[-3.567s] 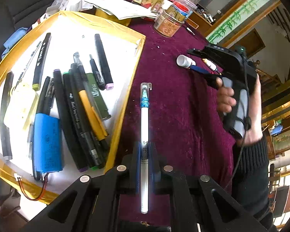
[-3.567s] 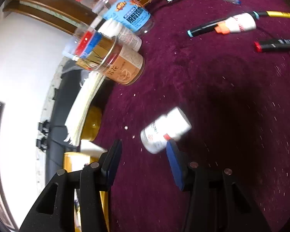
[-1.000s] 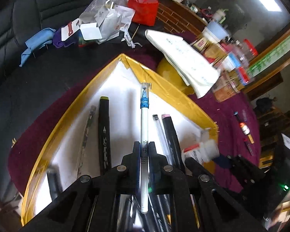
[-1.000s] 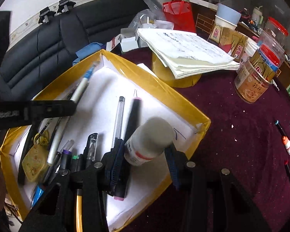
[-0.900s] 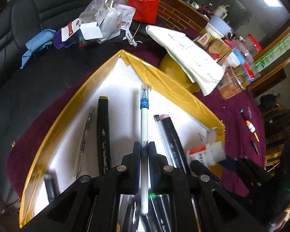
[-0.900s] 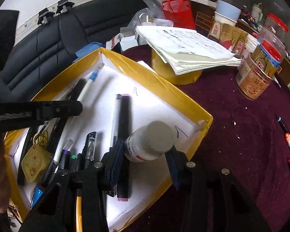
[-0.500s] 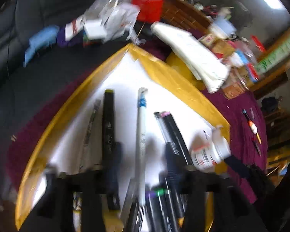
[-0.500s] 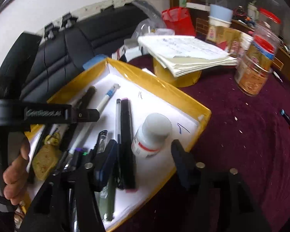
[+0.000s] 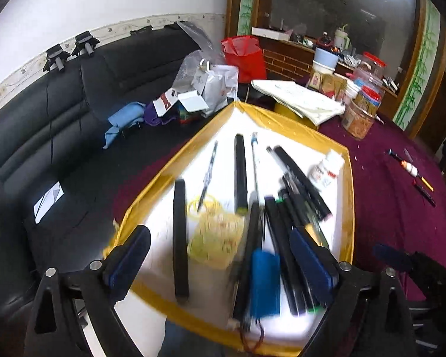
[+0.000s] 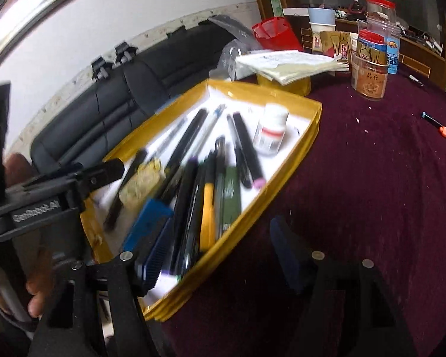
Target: Organize rigid objects
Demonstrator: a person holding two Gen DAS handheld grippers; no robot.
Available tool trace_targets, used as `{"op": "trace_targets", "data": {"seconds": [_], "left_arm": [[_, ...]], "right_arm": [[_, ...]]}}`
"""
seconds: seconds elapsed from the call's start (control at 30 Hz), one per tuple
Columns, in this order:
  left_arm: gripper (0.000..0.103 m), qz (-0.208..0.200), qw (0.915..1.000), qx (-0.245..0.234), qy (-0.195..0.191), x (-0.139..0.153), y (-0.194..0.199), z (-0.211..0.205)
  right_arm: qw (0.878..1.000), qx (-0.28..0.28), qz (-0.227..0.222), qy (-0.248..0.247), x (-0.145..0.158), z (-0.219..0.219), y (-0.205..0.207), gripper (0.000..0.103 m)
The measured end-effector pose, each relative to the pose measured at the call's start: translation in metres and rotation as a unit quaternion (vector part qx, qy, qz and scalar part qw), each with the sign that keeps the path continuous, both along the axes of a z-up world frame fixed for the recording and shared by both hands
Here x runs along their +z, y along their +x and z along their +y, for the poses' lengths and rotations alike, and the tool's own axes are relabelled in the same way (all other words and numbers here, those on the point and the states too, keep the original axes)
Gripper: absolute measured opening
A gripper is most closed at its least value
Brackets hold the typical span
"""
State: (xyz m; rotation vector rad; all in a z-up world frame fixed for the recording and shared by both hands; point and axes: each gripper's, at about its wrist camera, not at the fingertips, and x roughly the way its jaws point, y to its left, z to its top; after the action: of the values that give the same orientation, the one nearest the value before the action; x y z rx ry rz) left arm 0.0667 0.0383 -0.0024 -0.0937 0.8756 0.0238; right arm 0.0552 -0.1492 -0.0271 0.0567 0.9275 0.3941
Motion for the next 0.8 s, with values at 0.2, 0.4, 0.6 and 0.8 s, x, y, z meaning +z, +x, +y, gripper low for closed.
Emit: {"op": "trace_targets", "data": {"seconds": [0.2,0.4,0.6,0.8], "left_arm": [[0.097,-0.004,0.9999,0.000,0.011,0.003,-0.013,0.000],[0.097,-0.012,0.9997,-0.001,0.023,0.005,-0.021,0.000],[0.097,-0.012,0.9994,-0.004,0.032,0.005,-0.022,-0.001],[0.097,-0.008,0.9991,-0.001,0.041,0.001,-0.020,0.001]], "right_arm": [[1.000,0.002,-0.004,-0.030,-0.002,0.011,-0.015,0.067],[0.999,-0.003,-0.006,-0.039,0.001,0.013,-0.016,0.067],[0.999,-0.002,-0.003,-0.043,0.001,0.016,-0.015,0.067],[0.999,-0.003,0.000,-0.050,-0.002,0.020,-0.014,0.067]]}}
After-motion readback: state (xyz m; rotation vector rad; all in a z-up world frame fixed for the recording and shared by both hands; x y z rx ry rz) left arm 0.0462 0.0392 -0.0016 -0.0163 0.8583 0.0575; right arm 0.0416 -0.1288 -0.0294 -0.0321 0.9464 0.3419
